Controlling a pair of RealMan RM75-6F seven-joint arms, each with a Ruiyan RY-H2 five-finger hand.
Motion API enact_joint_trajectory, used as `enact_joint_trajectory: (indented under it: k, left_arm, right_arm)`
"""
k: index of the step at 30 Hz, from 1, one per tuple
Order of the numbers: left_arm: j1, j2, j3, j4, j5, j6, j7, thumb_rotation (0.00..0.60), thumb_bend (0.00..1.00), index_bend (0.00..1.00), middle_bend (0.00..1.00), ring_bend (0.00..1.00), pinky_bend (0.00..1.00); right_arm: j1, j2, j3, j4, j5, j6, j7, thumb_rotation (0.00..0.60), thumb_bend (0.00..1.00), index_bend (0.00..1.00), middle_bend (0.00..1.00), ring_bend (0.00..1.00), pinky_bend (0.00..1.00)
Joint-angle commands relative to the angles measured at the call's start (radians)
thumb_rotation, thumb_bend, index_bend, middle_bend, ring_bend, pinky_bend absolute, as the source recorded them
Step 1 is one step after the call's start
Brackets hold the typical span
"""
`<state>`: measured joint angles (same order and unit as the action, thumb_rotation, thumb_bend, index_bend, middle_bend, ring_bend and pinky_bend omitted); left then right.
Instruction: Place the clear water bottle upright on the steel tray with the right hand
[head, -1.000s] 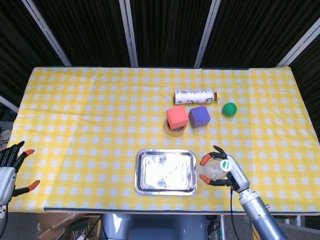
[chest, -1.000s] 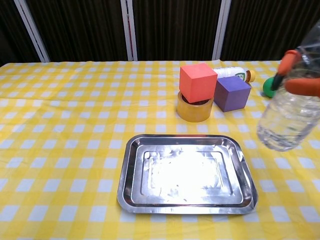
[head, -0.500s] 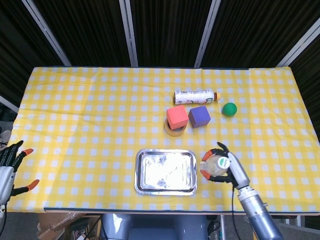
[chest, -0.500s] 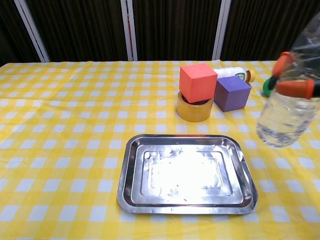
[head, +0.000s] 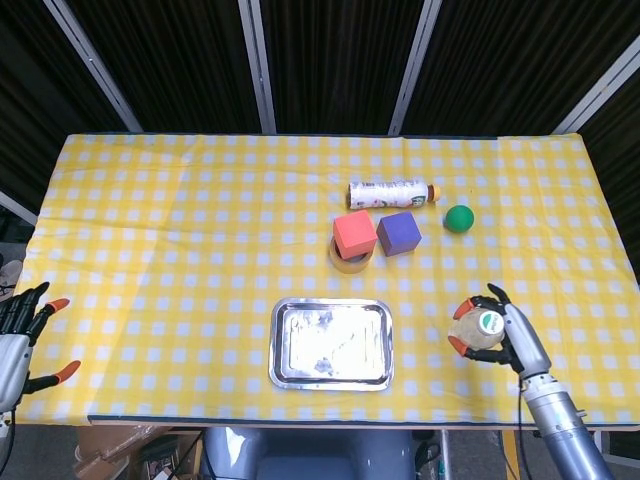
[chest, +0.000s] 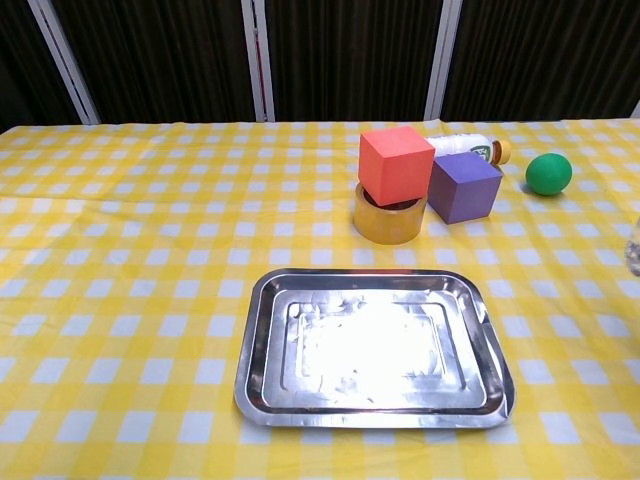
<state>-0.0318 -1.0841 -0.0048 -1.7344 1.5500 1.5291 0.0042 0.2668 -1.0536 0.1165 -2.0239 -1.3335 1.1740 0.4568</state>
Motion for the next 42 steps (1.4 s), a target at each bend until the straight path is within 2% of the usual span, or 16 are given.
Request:
enact_joint_trajectory:
  k: [1, 6, 12, 16, 26, 32, 39, 40, 42]
  left_arm:
    - [0.000, 0.001, 0.000, 0.000, 0.000, 0.001, -0.003, 0.600, 0.15, 0.19, 0.01, 0.00, 0.00]
    - [-0.002, 0.003, -0.002, 0.003, -0.002, -0.004, -0.013, 0.600, 0.15, 0.19, 0.01, 0.00, 0.00]
    - [-0.008, 0.002, 0.000, 0.009, -0.001, -0.015, -0.019, 0.600, 0.15, 0.19, 0.01, 0.00, 0.00]
    - [-0.011, 0.002, 0.002, 0.011, -0.001, -0.021, -0.021, 0.600, 0.15, 0.19, 0.01, 0.00, 0.00]
    - [-0.017, -0.003, 0.010, 0.011, 0.008, -0.034, -0.018, 0.600, 0.15, 0.19, 0.01, 0.00, 0.00]
    - [-0.022, -0.004, 0.010, 0.017, 0.002, -0.045, -0.023, 0.600, 0.15, 0.19, 0.01, 0.00, 0.00]
    - [-0.025, -0.006, 0.013, 0.017, 0.007, -0.049, -0.021, 0.600, 0.15, 0.19, 0.01, 0.00, 0.00]
    - [-0.026, -0.007, 0.014, 0.017, 0.008, -0.050, -0.018, 0.600, 0.15, 0.19, 0.01, 0.00, 0.00]
    - [-0.026, -0.009, 0.015, 0.017, 0.009, -0.050, -0.014, 0.600, 0.15, 0.19, 0.01, 0.00, 0.00]
  right_arm:
    - [0.020, -0.047, -0.007, -0.027, -0.007, -0.022, -0.038, 0.600, 0.83, 0.83, 0.67, 0.32, 0.00]
    - [0.060, -0.175, -0.003, -0.061, 0.025, -0.043, -0.155, 0.600, 0.83, 0.83, 0.67, 0.32, 0.00]
    - [0.108, -0.343, 0.026, -0.073, 0.102, -0.027, -0.314, 0.600, 0.83, 0.83, 0.67, 0.32, 0.00]
    - [0.135, -0.438, 0.051, -0.051, 0.158, -0.004, -0.400, 0.600, 0.83, 0.83, 0.67, 0.32, 0.00]
    - [0.179, -0.619, 0.076, 0.053, 0.261, 0.018, -0.509, 0.600, 0.83, 0.83, 0.67, 0.32, 0.00]
    - [0.194, -0.678, 0.077, 0.117, 0.287, 0.008, -0.524, 0.600, 0.83, 0.83, 0.67, 0.32, 0.00]
    - [0.185, -0.663, 0.081, 0.157, 0.279, -0.034, -0.442, 0.600, 0.83, 0.83, 0.67, 0.32, 0.00]
    - [0.183, -0.658, 0.080, 0.160, 0.276, -0.041, -0.428, 0.600, 0.81, 0.82, 0.67, 0.32, 0.00]
    - [0.182, -0.647, 0.076, 0.162, 0.271, -0.057, -0.410, 0.600, 0.70, 0.76, 0.65, 0.32, 0.00]
